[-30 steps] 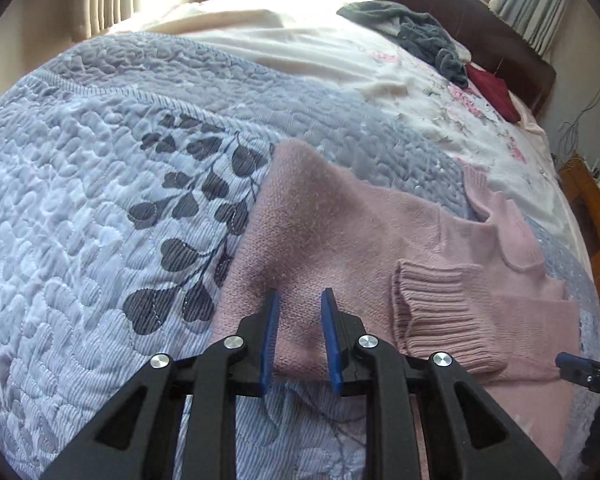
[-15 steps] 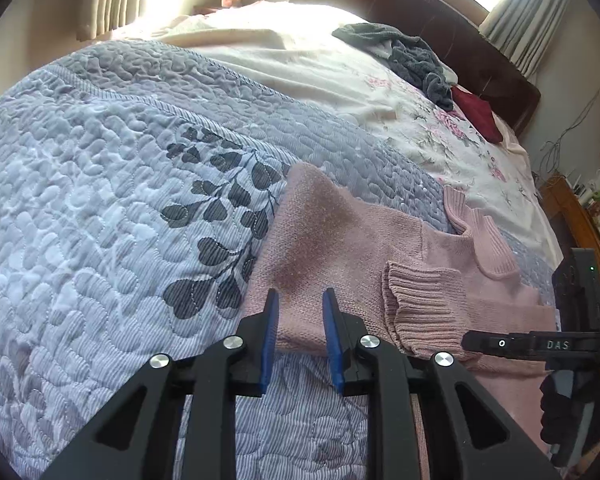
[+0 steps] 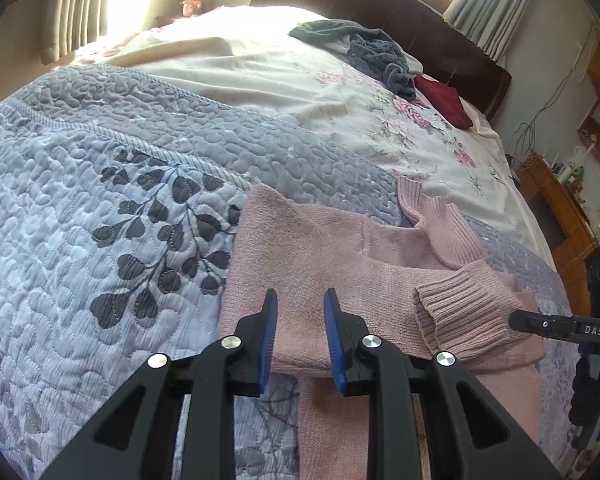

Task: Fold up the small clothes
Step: 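Grasp the folded cuff with the right tool, straighten it, release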

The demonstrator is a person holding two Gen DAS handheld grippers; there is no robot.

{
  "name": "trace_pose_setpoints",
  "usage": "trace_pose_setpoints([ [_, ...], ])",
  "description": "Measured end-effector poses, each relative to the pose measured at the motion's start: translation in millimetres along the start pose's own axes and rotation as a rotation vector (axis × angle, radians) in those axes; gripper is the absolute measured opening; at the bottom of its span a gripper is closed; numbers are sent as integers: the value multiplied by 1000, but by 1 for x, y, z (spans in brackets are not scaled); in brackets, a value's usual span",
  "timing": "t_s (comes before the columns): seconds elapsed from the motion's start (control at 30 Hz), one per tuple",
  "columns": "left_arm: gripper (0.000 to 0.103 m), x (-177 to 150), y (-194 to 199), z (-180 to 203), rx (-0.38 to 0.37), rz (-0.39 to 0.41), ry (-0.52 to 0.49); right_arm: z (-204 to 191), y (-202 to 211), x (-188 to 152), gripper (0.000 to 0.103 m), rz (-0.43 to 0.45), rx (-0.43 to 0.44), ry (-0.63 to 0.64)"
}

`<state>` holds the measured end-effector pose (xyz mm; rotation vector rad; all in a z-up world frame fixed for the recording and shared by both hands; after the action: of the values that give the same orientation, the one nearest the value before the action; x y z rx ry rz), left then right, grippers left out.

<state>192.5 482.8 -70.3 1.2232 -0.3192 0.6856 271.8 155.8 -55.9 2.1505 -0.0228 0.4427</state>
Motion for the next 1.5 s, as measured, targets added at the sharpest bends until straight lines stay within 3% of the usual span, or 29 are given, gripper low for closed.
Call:
trace_pose_setpoints([
  [0.2, 24, -6, -25, 50, -46, -38, -67, 54, 31, -9, 11, 41, -102, -62],
  [0.3, 24, -14, -45, 69, -45, -85, -117, 75, 21, -13, 11, 16, -128, -106],
  [0.43, 24, -25, -75, 72, 16, -162, -132, 95, -3, -21, 12, -43, -184, -131],
  [0.53, 24, -29, -80, 67, 20, -161, -131, 99, -12, -27, 13, -65, -206, -132],
  [0.7, 24, -25, -68, 66, 14, -157, -140, 82, 6, -26, 25, -28, -290, -69],
  [0.8, 31, -20, -54, 73, -12, -122, -153, 56, 15, -23, 28, 3, -274, 9],
  [0.93, 32, -17, -56, 83, -27, -137, -157, 18, -10, -23, 37, -62, -233, 99],
  [1.1, 32, -23, -75, 78, -3, -187, -122, -3, -54, -26, 48, -142, -331, 152],
  [1.2, 32, -27, -81, 73, 1, -188, -115, 1, -66, -30, 41, -155, -401, 163],
  [1.23, 32, -27, -81, 73, 0, -189, -115, 3, -66, -30, 30, -155, -421, 164],
  [1.33, 32, -28, -82, 70, -4, -191, -112, 9, -57, -28, 13, -150, -404, 147],
  [1.5, 32, -31, -83, 71, 5, -184, -127, 31, -5, -22, 12, -48, -289, 34],
])
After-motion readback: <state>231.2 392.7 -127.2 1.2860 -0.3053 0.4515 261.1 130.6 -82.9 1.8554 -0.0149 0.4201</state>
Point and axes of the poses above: each gripper's, at about its wrist camera, not at the fingertips, and y roughly against the way its jaws point, z to its right, x to its top, the point moved 1 cm from there along -y, roughly the way its jaws point, and after that the axes turned 1 degree about x, right-handed, at the moved point
